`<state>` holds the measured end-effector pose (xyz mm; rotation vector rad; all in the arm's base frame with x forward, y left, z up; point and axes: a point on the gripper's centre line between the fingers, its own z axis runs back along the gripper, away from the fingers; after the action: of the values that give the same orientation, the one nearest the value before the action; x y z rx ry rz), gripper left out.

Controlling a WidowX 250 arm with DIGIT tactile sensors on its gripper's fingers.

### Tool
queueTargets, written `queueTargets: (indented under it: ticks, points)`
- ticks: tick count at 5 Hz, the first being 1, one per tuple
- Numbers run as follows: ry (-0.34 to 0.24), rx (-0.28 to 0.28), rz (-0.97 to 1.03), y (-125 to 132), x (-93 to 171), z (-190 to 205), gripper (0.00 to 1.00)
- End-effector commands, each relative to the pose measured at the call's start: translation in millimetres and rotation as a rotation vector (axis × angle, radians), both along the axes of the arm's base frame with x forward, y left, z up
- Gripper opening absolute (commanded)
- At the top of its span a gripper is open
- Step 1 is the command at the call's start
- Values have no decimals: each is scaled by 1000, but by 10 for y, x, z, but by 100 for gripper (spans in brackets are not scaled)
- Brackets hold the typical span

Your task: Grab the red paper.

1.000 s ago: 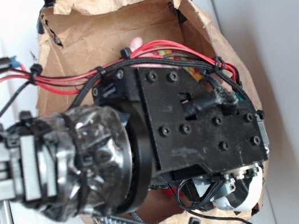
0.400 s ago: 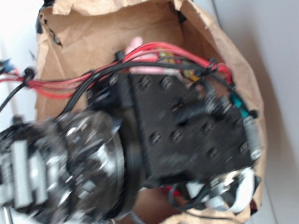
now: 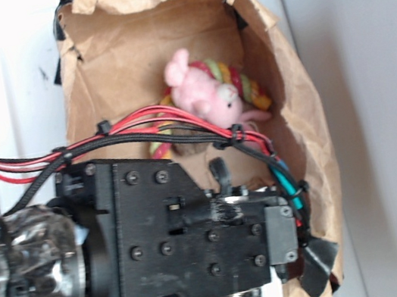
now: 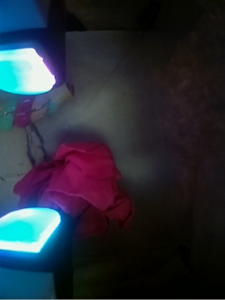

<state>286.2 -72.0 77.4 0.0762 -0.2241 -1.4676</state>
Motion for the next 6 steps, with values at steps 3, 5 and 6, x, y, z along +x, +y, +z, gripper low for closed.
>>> queueTargets:
  ticks: [3, 5, 6]
  points:
    - [-72, -47, 72, 177, 350, 299, 100]
    - [-45, -12, 44, 168, 372, 114, 100]
    - [-28, 25, 32, 126, 359, -47, 100]
